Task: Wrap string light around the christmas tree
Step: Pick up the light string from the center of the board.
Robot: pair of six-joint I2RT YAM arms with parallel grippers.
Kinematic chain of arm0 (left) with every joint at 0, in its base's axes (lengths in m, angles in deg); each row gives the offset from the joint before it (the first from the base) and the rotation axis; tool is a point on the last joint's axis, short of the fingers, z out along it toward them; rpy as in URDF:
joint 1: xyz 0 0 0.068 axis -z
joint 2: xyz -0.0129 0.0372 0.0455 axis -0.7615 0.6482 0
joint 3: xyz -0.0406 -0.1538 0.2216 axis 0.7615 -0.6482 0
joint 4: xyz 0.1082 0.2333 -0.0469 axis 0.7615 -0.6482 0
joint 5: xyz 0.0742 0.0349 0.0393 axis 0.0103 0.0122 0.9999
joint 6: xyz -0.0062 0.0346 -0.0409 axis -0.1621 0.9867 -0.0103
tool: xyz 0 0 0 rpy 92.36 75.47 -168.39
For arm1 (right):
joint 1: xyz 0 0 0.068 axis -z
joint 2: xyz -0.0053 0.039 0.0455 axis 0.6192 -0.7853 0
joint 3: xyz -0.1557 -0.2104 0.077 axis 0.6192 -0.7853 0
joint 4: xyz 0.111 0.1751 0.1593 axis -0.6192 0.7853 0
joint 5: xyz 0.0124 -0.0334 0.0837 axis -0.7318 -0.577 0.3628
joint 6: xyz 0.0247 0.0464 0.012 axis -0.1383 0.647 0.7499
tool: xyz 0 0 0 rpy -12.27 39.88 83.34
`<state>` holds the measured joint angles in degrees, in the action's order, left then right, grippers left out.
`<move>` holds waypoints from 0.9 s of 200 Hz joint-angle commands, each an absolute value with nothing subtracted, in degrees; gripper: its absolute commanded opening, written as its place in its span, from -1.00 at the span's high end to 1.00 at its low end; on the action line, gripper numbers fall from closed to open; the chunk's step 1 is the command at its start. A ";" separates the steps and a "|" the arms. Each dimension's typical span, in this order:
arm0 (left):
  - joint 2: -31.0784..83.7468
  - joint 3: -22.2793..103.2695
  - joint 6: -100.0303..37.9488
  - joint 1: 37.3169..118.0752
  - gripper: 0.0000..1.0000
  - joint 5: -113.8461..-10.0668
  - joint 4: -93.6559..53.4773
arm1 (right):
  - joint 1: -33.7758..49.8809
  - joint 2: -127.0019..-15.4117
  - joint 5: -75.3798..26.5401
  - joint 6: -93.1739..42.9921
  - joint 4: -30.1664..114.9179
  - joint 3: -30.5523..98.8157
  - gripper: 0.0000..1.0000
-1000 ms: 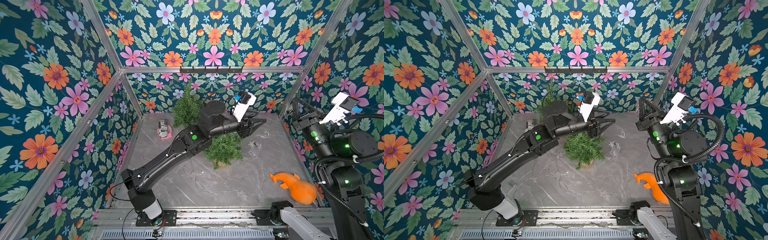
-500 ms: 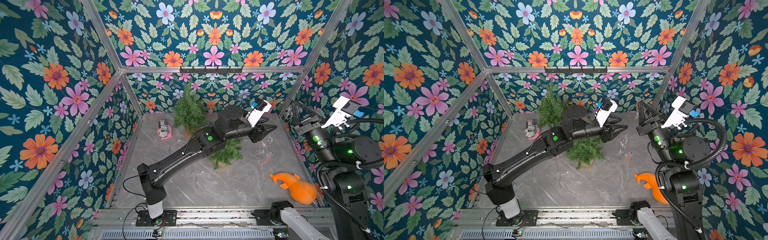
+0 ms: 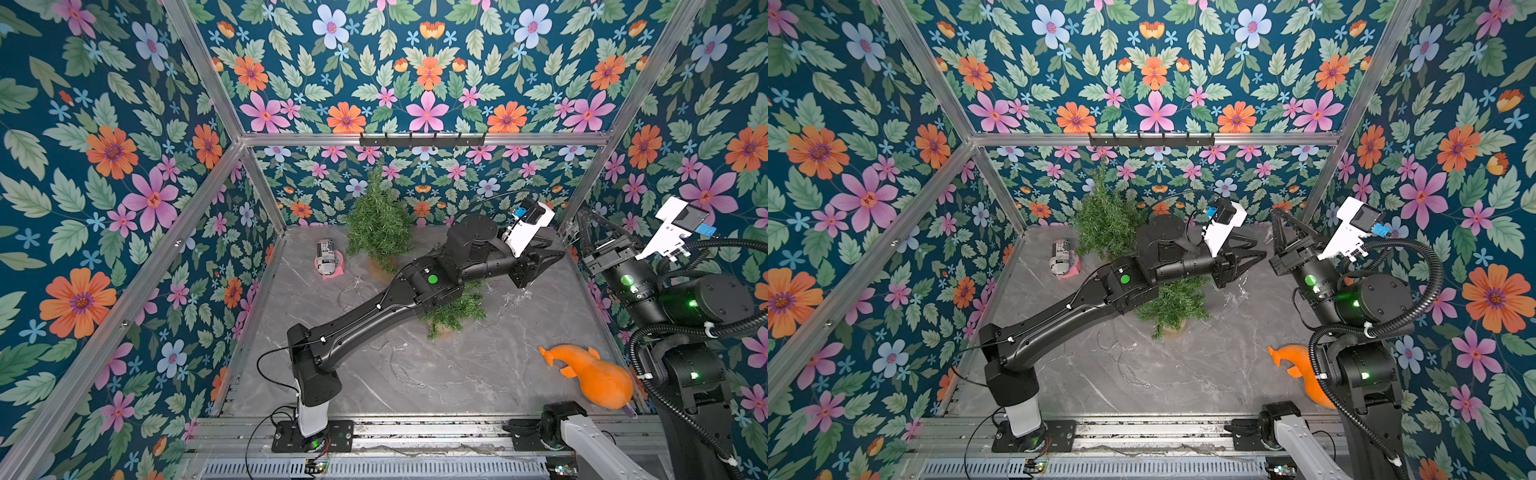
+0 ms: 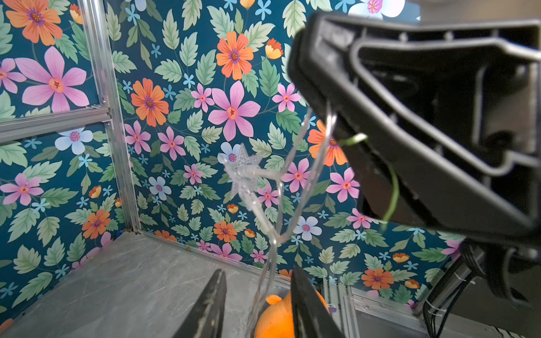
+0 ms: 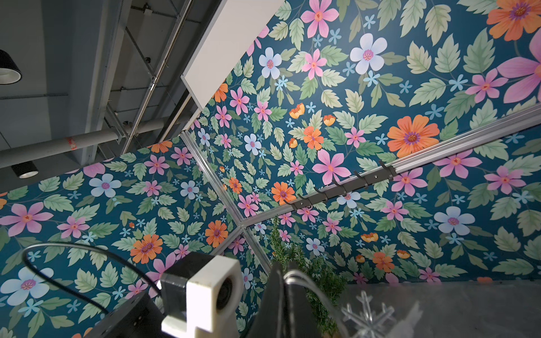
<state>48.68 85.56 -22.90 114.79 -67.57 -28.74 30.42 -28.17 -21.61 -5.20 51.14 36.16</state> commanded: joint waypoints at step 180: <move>43.63 81.91 -25.92 116.35 1.00 -58.98 -31.44 | 30.38 -22.20 -25.75 -5.82 47.59 21.98 -0.41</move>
<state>44.16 81.63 -26.57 116.45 -63.09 -30.18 30.42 -24.63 -26.05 -6.86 48.71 23.11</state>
